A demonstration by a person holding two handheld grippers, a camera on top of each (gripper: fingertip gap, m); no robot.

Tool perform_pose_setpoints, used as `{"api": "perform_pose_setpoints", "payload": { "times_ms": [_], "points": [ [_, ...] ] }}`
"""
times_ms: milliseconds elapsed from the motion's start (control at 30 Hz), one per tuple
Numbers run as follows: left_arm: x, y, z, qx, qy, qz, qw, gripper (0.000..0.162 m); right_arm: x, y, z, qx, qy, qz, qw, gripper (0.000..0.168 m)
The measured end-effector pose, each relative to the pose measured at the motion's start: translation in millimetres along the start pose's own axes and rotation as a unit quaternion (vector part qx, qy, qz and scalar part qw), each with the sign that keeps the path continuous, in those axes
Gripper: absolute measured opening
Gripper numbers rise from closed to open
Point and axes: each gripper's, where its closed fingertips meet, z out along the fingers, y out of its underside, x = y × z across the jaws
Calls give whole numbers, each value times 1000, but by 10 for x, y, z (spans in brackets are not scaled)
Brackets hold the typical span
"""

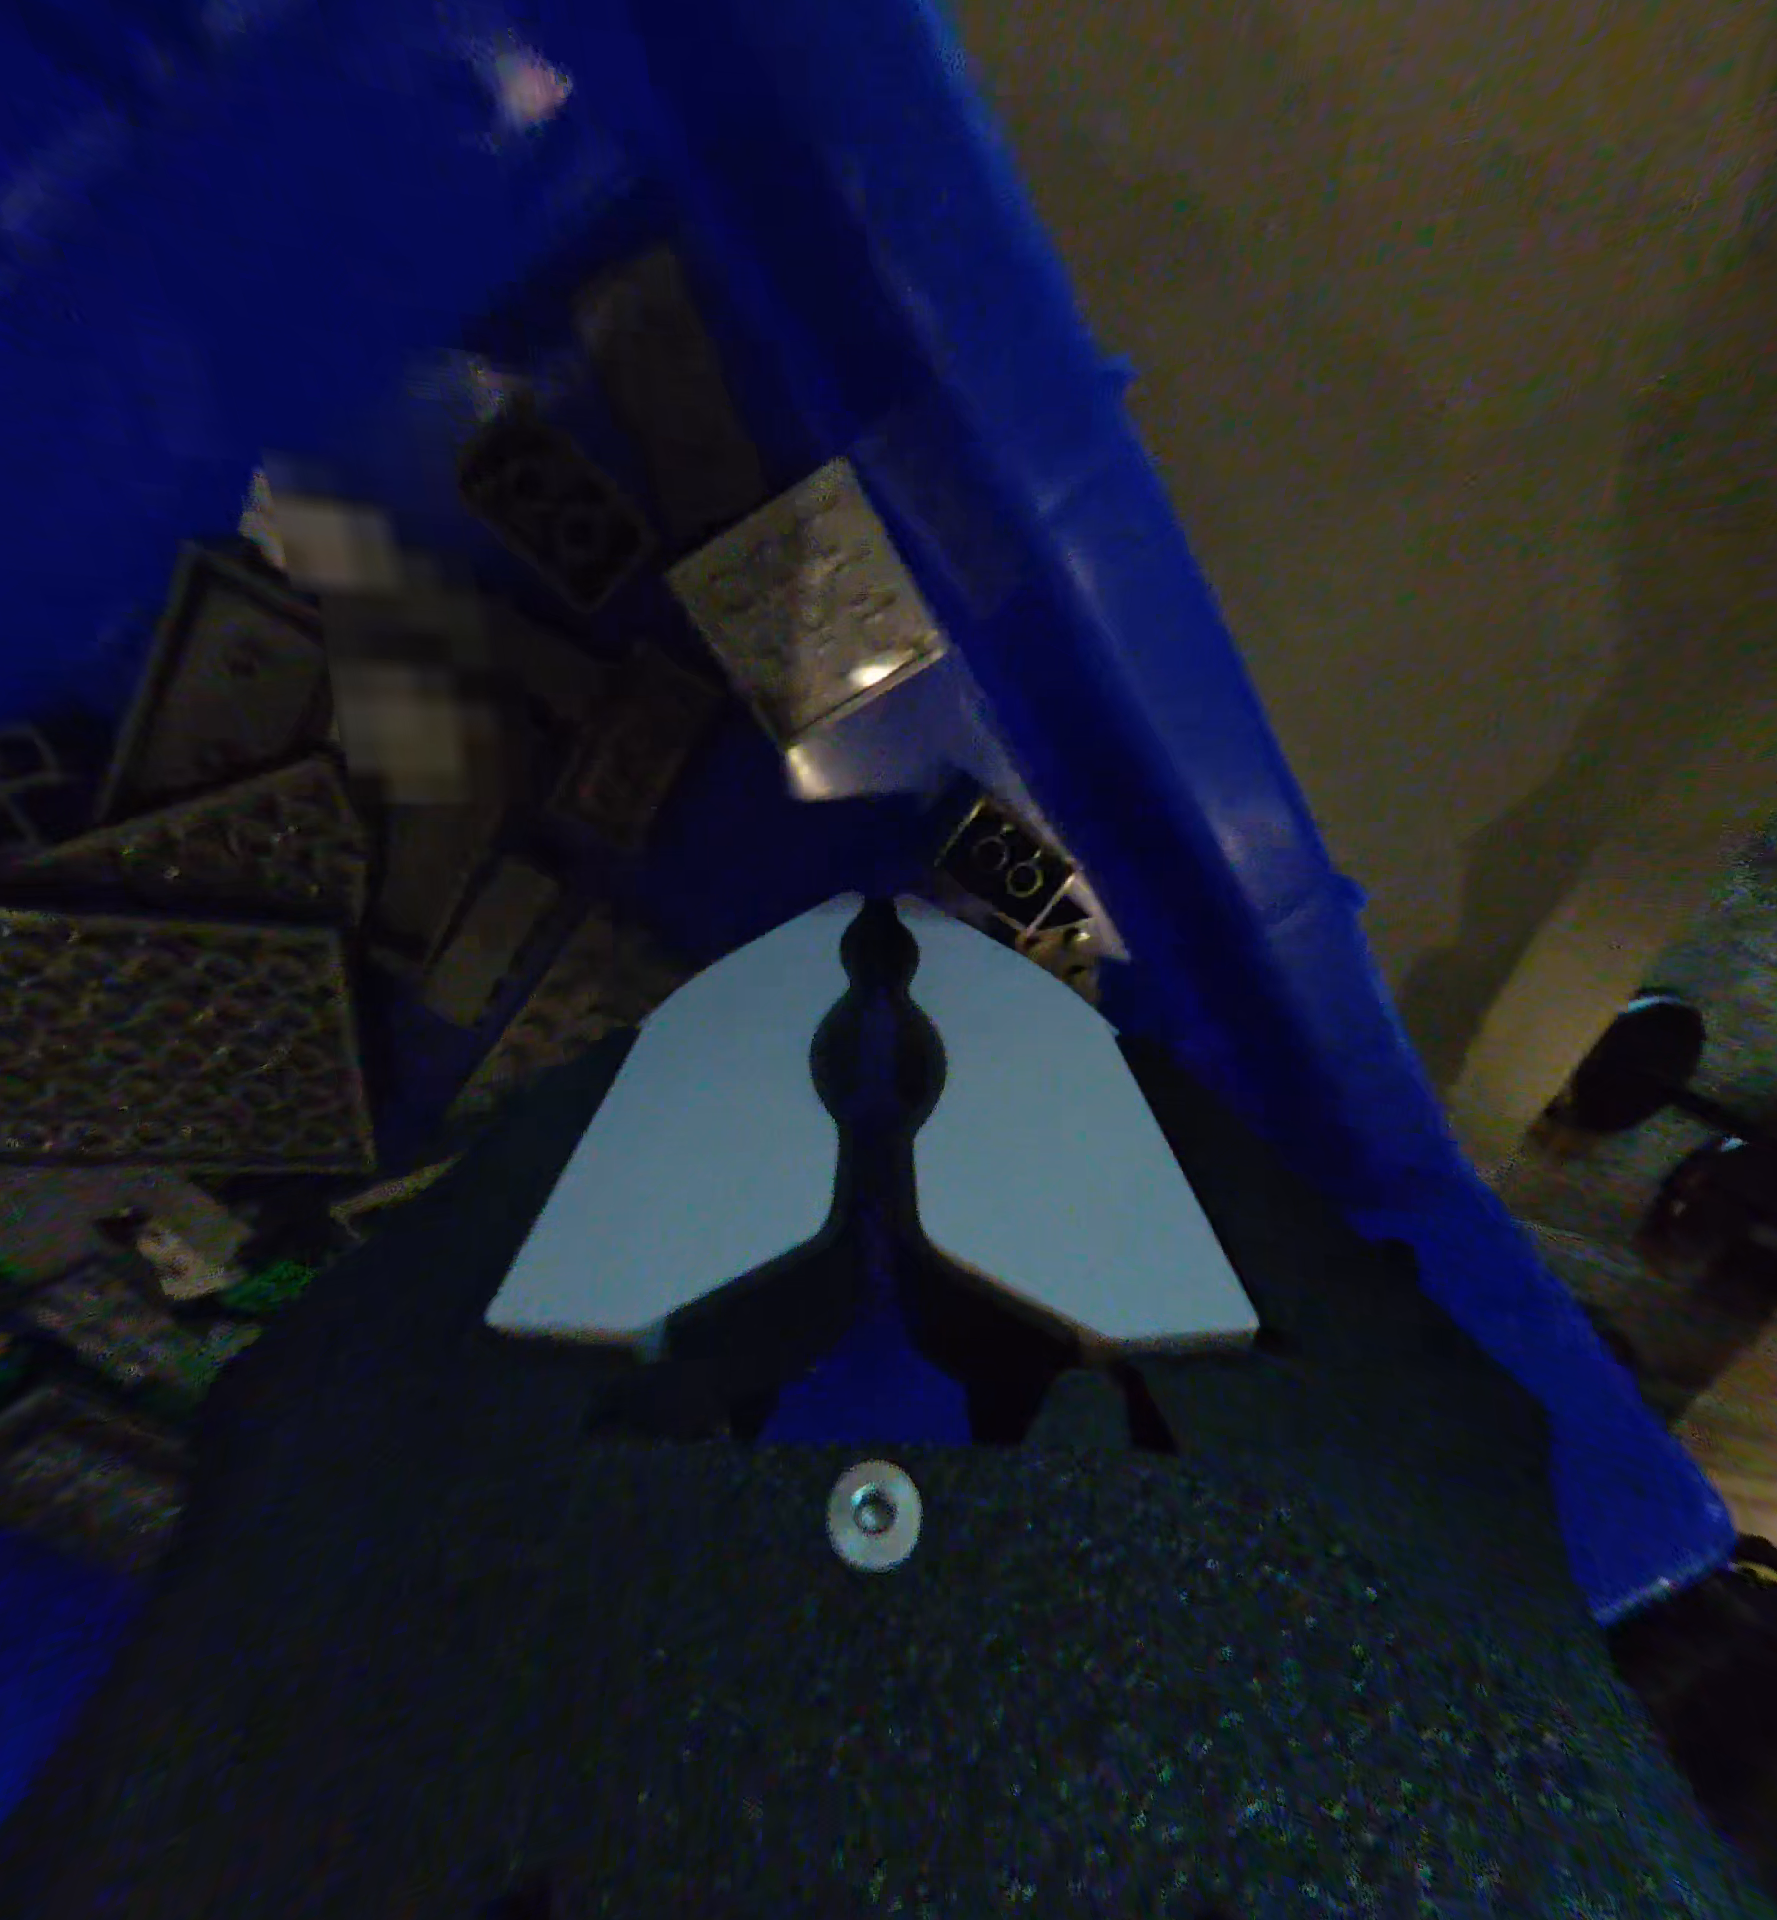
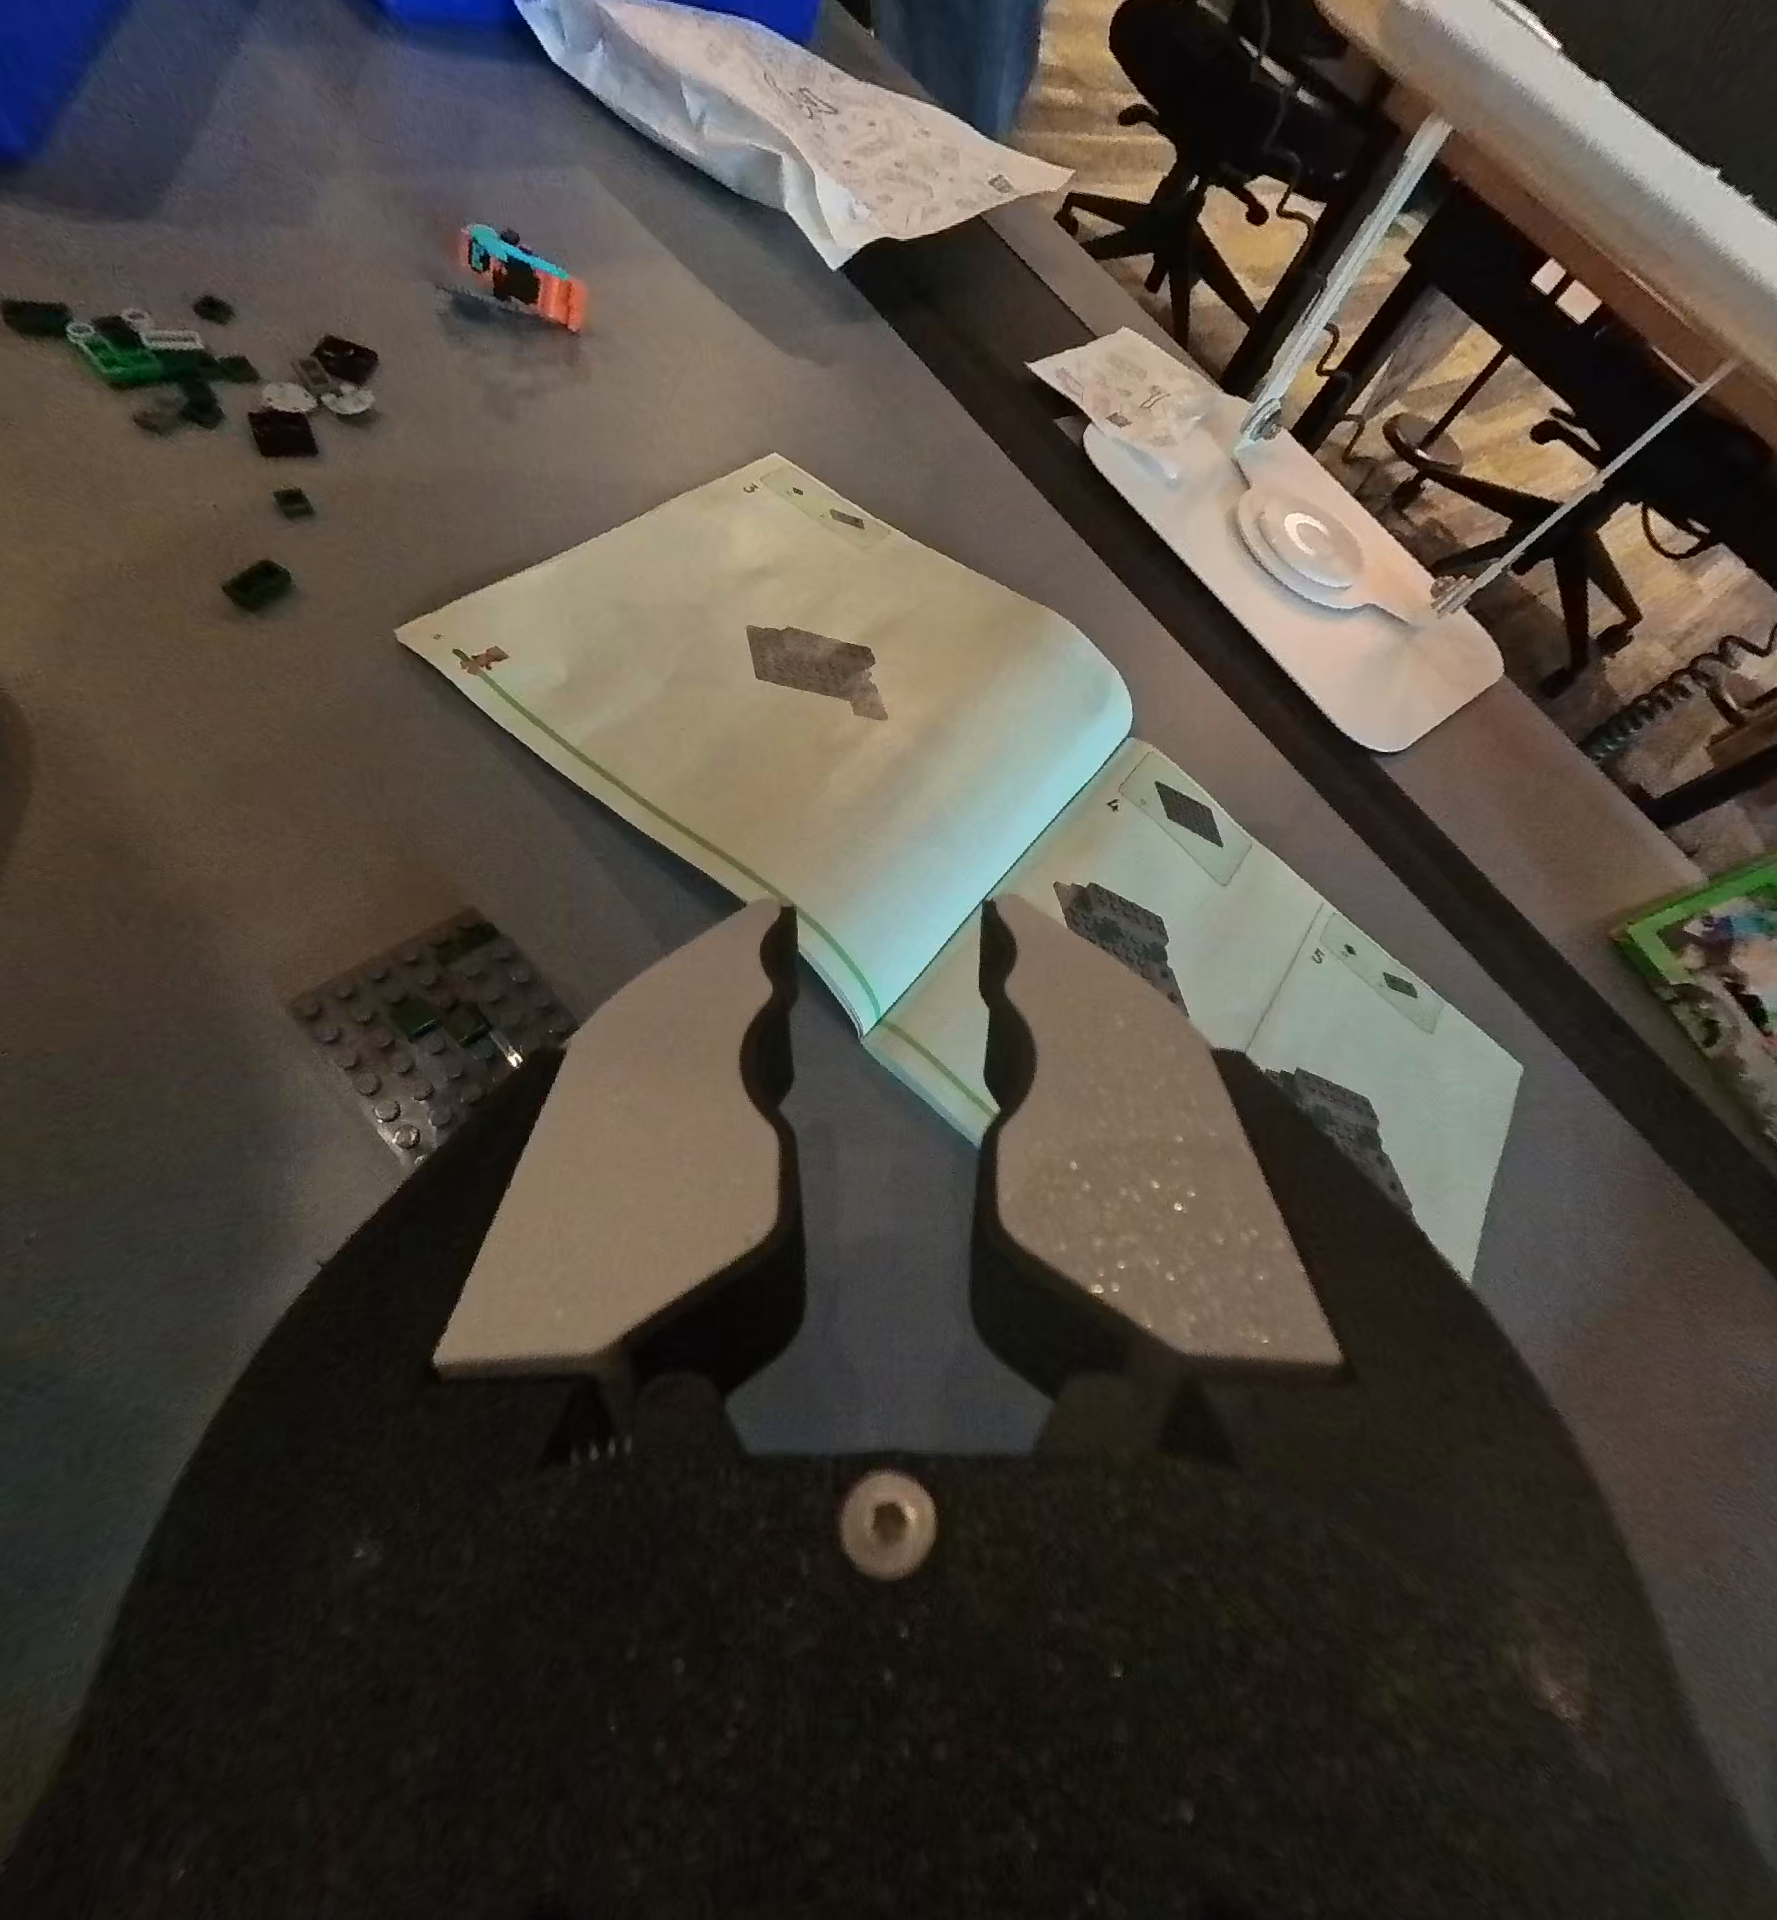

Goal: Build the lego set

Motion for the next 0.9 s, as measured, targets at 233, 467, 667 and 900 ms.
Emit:
{"api": "perform_pose_setpoints", "payload": {
  "times_ms": [233,467,667,900],
  "points": [
    [-148,-15,-186,48,-57,-17,997,9,-7,-2,3,6,-3,4,1000,33],
    [-310,-45,-56,45,-112,12,993,28,-10,-11,-42,18,-2,6,1000,33],
    [-368,-52,-6,34,-107,12,994,24,21,19,-123,26,8,17,999,33],
    [-380,15,-76,42,-114,2,993,2,22,63,-120,33,8,25,999,33]
  ]
}}
